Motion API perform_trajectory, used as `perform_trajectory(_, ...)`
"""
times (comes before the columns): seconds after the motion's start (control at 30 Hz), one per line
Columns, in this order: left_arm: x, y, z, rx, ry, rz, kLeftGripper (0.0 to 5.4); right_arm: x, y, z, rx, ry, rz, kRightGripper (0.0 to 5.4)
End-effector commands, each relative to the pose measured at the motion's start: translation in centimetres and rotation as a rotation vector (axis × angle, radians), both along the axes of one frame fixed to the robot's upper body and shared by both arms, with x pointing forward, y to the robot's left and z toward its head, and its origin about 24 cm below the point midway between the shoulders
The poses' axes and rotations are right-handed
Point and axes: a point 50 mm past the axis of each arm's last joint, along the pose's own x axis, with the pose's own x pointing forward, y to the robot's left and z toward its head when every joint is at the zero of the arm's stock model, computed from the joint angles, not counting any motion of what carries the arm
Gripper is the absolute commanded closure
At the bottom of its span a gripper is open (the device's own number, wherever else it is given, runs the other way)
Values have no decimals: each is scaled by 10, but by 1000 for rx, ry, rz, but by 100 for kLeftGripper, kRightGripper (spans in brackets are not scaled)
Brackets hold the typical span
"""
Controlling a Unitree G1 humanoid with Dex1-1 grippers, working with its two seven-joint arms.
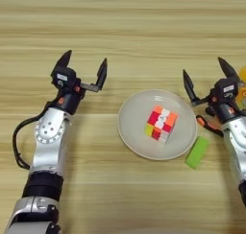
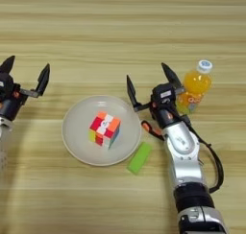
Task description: Move the objects on the table
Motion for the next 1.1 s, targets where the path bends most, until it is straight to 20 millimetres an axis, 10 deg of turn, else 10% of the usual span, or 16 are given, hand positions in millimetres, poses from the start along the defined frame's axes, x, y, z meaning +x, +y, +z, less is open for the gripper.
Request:
perform_trajectory(0.03, 2, -2, 4, 3, -33, 15, 0, 4, 0, 3, -4, -16, 3, 2)
perform_trajectory(0.47, 2, 0, 9, 19, -75, 57, 0, 4, 0, 9, 48, -22, 21, 2)
perform_trajectory(1.1, -2, -10, 7, 8, -60, 29, 0, -31, 32, 29, 23, 181, 673, 2)
